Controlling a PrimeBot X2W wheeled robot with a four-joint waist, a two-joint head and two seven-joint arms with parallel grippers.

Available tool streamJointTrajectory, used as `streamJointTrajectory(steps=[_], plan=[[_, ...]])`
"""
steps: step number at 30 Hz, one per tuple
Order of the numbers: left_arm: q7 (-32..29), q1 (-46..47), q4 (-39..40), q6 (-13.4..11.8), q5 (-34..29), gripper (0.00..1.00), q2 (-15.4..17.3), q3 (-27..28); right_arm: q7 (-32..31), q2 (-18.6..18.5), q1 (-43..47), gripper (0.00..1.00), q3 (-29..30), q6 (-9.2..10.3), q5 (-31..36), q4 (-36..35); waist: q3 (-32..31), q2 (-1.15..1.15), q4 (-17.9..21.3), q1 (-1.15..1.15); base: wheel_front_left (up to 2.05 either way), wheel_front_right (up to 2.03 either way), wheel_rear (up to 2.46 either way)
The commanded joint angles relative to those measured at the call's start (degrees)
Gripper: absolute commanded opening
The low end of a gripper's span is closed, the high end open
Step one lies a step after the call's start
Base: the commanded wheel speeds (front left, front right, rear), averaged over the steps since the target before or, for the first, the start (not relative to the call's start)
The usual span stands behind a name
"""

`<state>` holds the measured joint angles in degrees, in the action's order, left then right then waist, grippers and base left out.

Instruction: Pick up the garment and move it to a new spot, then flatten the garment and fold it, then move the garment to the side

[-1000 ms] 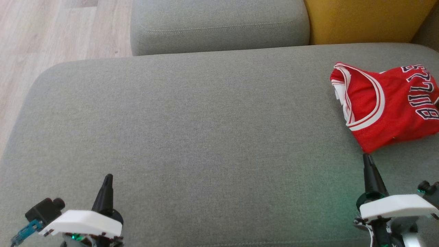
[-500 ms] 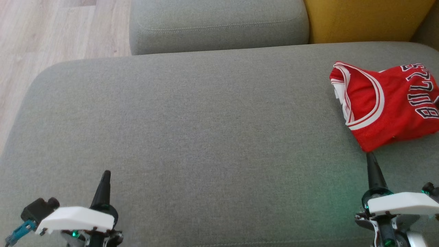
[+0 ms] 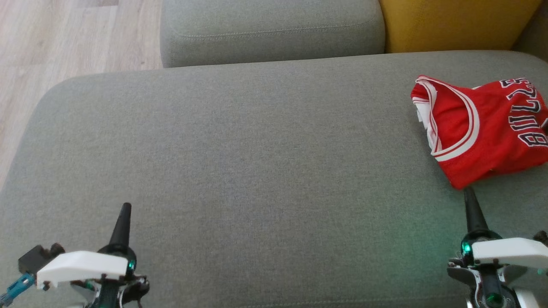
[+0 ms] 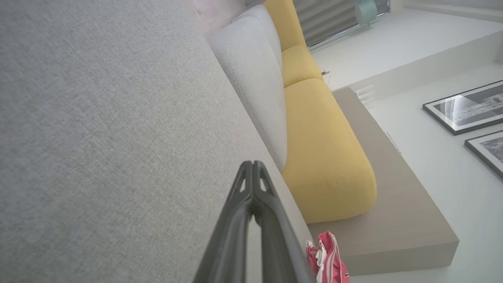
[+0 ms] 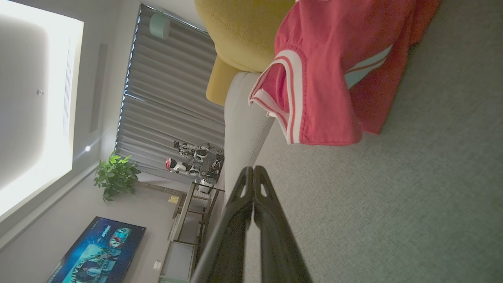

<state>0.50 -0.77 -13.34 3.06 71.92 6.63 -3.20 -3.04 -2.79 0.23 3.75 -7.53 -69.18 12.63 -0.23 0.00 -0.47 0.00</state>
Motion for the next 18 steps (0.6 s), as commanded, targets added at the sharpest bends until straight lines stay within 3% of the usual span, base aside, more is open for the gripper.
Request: streamJointTrajectory(steps=[1, 18], plan=[[-0.3, 3.5, 1.4, 0.5, 1.3, 0.0, 0.2, 2.0, -0.3, -1.3, -3.4, 0.0, -0.7, 0.03, -1.5, -1.6, 0.0, 0.0, 0.0, 0.0, 0.0, 0.0, 0.0], [-3.1, 5.2, 0.3, 2.5, 11.7, 0.0, -1.2, 5.2, -1.2, -1.3, -4.8, 0.0, 0.2, 0.04, -13.3, -0.1, 0.2, 0.0, 0.2, 0.0, 0.0, 0.0, 0.0]])
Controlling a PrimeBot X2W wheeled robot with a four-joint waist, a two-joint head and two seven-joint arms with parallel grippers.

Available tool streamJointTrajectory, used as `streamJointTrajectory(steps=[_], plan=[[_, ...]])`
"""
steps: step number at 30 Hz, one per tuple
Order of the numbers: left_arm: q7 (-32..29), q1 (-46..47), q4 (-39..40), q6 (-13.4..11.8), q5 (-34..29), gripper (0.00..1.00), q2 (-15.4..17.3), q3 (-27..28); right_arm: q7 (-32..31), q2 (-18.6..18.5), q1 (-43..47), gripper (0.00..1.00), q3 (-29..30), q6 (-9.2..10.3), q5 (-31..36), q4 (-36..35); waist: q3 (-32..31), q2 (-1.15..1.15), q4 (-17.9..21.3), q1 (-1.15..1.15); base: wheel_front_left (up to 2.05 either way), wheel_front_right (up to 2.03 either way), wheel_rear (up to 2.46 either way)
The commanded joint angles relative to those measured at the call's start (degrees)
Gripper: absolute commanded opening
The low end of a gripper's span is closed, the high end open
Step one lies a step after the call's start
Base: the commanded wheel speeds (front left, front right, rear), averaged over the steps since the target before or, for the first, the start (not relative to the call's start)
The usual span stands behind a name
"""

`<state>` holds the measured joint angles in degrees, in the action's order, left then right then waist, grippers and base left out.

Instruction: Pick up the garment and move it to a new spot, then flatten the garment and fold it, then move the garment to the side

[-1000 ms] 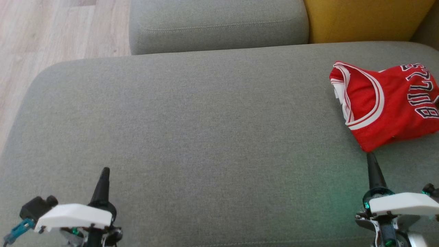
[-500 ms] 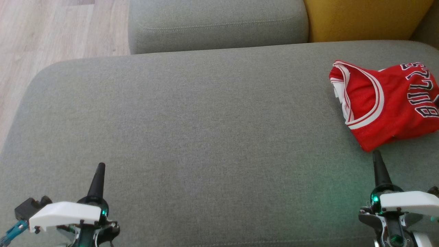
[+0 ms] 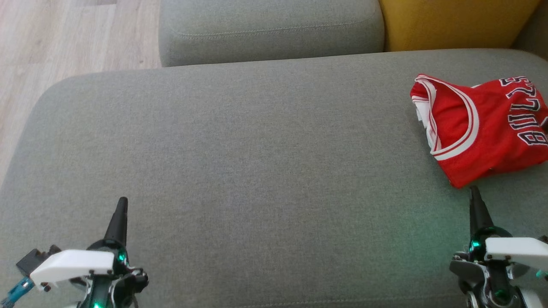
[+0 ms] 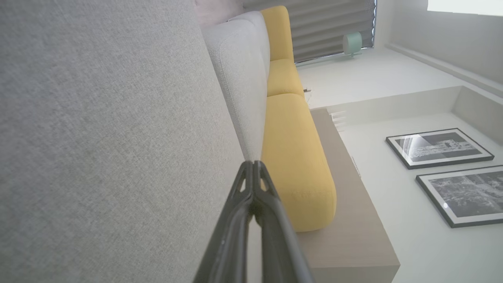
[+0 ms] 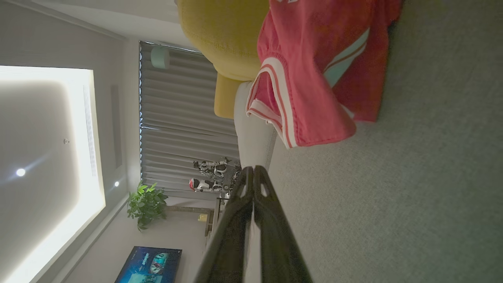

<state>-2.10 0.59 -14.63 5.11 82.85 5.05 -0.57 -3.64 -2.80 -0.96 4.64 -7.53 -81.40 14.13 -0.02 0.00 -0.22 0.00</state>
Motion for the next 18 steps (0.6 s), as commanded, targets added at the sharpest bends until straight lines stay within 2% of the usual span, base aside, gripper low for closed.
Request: streamJointTrajectory(steps=[1, 18], plan=[[-0.6, 3.9, 1.6, 0.6, 1.3, 0.0, 0.3, 2.7, -0.6, -1.3, -3.7, 0.0, -0.7, 0.04, -1.7, -1.5, 0.0, 0.0, 0.0, 0.0, 0.0, 0.0, 0.0], [-3.2, 5.5, 0.6, 2.4, 10.5, 0.0, -1.1, 5.6, -1.5, -1.3, -5.1, 0.0, 0.3, 0.04, -12.1, -0.2, 0.2, 0.0, 0.2, 0.0, 0.0, 0.0, 0.0]])
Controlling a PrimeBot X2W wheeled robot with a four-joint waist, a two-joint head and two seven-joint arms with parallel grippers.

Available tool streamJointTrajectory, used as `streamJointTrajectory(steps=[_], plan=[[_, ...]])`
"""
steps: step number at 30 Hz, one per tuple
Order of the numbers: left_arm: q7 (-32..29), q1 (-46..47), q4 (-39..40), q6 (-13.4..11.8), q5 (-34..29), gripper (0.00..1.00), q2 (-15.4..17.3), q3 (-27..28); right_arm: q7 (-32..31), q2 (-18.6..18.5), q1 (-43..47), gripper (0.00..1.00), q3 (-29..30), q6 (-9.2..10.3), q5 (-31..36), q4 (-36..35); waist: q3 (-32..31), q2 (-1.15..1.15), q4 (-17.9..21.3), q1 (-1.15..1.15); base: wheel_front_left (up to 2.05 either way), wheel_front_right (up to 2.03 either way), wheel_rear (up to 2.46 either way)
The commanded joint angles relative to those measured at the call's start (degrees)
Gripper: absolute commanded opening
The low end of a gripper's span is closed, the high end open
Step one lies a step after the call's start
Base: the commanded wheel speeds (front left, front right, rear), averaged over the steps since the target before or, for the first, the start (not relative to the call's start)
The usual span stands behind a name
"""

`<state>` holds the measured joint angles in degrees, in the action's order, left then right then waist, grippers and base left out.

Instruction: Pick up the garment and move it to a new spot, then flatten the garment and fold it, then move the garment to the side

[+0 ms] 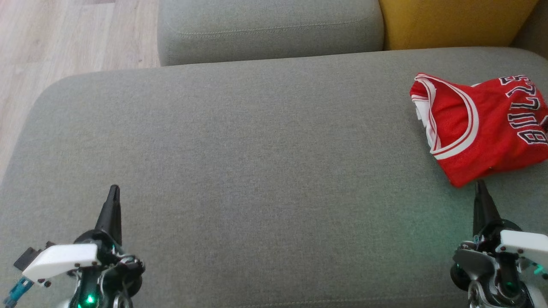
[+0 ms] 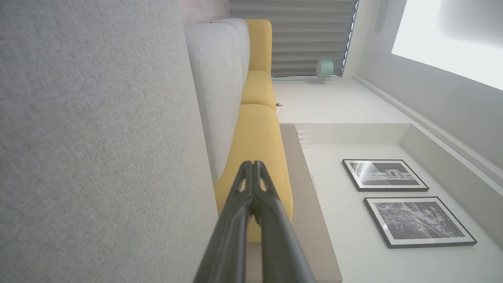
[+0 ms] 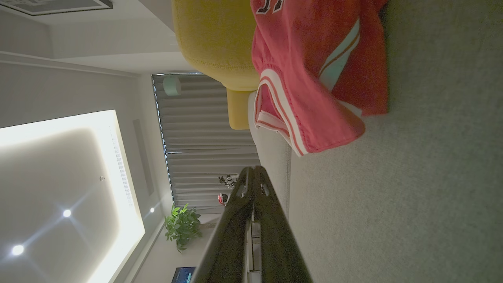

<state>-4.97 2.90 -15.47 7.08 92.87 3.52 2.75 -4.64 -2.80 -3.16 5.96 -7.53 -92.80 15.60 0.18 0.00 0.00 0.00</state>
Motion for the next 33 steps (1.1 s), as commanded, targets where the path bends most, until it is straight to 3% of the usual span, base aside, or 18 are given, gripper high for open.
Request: streamJointTrajectory(steps=[1, 33], plan=[[-0.3, 3.2, 1.5, 0.4, 0.5, 0.0, 0.4, 2.3, -0.6, -1.2, -2.9, 0.0, -1.0, 0.04, -0.7, -1.7, 0.0, 0.0, 0.0, 0.0, 0.0, 0.0, 0.0], [-0.7, 3.2, 1.5, 0.4, 0.1, 0.0, 0.1, 2.8, -1.0, -0.9, -2.9, 0.0, -0.5, 0.04, -0.2, -1.6, 0.0, 0.0, 0.0, 0.0, 0.0, 0.0, 0.0]])
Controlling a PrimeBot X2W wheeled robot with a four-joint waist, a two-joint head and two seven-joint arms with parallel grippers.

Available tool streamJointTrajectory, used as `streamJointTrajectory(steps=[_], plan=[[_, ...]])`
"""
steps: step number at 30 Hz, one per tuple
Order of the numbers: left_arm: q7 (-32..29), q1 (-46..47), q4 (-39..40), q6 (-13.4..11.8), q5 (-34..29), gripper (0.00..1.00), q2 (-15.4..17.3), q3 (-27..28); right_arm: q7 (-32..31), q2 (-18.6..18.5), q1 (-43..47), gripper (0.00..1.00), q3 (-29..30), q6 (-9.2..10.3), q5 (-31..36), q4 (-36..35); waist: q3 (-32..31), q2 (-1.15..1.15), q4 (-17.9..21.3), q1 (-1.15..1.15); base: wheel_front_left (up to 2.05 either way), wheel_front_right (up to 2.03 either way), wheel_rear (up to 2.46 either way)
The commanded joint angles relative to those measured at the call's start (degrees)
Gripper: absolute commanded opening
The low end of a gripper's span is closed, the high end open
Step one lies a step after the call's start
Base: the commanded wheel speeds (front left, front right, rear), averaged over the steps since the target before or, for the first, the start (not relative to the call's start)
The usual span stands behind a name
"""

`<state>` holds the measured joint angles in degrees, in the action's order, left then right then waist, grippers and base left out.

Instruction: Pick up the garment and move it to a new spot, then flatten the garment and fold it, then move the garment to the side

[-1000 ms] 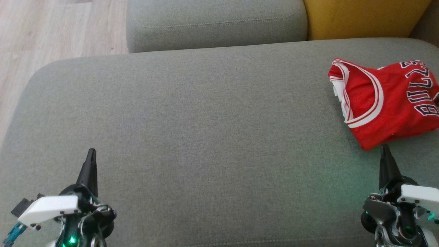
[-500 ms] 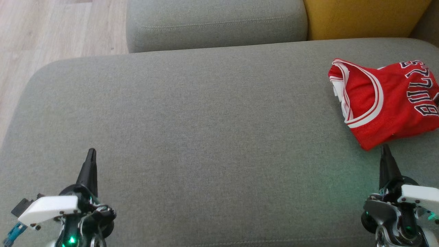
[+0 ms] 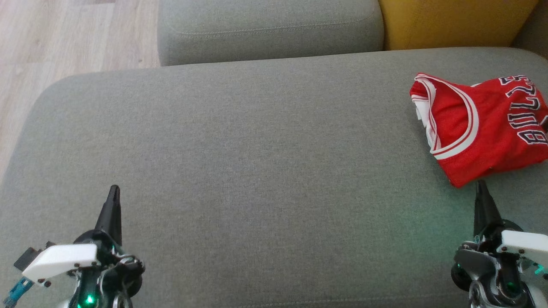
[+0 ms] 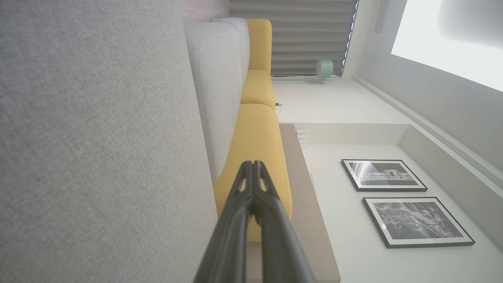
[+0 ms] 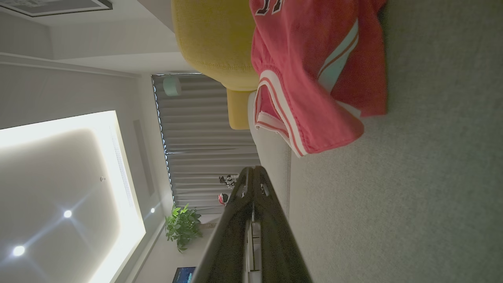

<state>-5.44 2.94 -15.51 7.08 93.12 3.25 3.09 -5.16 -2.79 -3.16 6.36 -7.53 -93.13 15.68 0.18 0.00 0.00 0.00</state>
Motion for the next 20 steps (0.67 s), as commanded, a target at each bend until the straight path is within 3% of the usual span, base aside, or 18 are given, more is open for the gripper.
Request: streamJointTrajectory(steps=[1, 20], plan=[[-0.3, 3.2, 1.5, 0.4, -0.2, 0.0, 0.3, 2.5, -0.5, -0.9, -2.9, 0.0, -0.9, 0.04, 0.1, -1.7, 0.0, 0.0, 0.0, 0.0, 0.0, 0.0, 0.0], [-0.5, 3.2, 1.5, 0.4, -0.4, 0.0, 0.2, 2.7, -0.7, -0.7, -3.0, 0.0, -0.6, 0.04, 0.3, -1.7, 0.0, 0.0, 0.0, 0.0, 0.0, 0.0, 0.0]])
